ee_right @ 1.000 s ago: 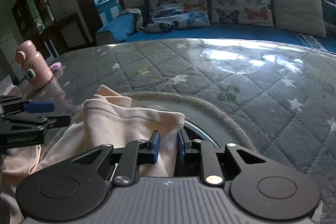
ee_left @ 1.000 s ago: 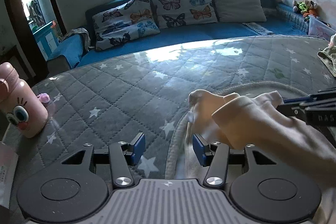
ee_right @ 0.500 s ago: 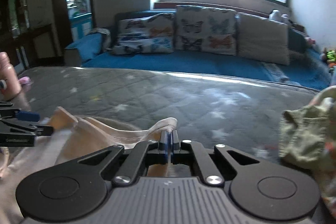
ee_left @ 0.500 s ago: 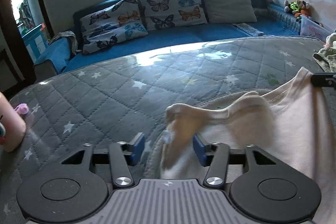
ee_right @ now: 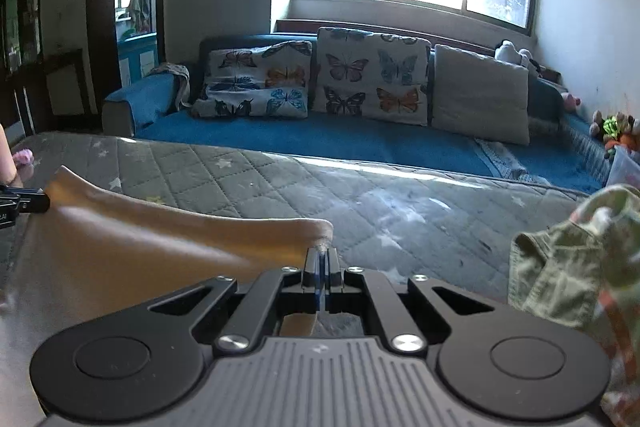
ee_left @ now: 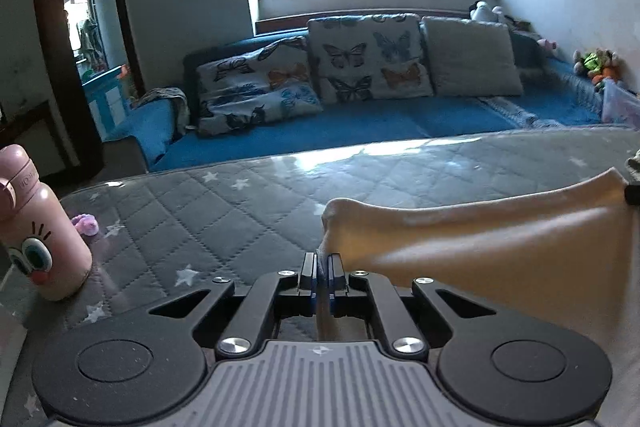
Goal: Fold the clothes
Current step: 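Lay the sweatshirt flat on the mattress and open both grippers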
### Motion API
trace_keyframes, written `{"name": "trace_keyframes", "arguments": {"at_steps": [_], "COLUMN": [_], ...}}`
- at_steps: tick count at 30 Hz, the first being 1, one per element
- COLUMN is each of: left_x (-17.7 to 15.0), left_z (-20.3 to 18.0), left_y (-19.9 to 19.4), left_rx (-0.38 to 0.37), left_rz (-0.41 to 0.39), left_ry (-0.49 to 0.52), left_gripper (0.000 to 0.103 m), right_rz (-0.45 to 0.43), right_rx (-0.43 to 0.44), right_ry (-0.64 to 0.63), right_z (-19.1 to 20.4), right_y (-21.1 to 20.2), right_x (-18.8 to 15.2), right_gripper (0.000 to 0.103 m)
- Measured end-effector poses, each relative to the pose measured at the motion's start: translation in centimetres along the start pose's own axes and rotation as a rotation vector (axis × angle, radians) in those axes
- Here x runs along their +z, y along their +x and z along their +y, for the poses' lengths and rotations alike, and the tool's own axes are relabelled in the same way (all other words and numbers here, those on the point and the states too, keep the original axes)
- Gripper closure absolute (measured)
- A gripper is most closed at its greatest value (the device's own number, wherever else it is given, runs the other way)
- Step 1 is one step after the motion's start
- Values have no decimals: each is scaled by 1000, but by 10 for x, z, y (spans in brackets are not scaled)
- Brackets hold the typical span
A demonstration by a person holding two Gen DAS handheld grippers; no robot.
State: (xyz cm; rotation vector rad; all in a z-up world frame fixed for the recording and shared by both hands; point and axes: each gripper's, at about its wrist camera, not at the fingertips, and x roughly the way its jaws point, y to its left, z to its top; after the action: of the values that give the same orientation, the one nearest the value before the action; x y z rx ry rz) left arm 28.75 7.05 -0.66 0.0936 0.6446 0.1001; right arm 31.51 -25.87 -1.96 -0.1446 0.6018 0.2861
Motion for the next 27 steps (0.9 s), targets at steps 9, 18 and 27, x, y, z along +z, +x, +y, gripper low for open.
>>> {"name": "trace_keyframes", "arguments": {"at_steps": [9,18,27], "left_x": [-6,-14,-52], "left_z": [5,-4,-14], "left_y": [9,-30,-69], "left_rx": [26,-62,-104], "left_rz": [36,40,61], "left_ry": [-15,6,78], "left_gripper": [83,67,67], "right_rz": [68,110,183], "right_rx": [-10,174,246], "right_ry": [36,9,-92], "right_z": [-3,8,31], "right_y": [29,-1,-32], "right_x": [-4,-12,-45], "right_gripper": [95,90,90]}}
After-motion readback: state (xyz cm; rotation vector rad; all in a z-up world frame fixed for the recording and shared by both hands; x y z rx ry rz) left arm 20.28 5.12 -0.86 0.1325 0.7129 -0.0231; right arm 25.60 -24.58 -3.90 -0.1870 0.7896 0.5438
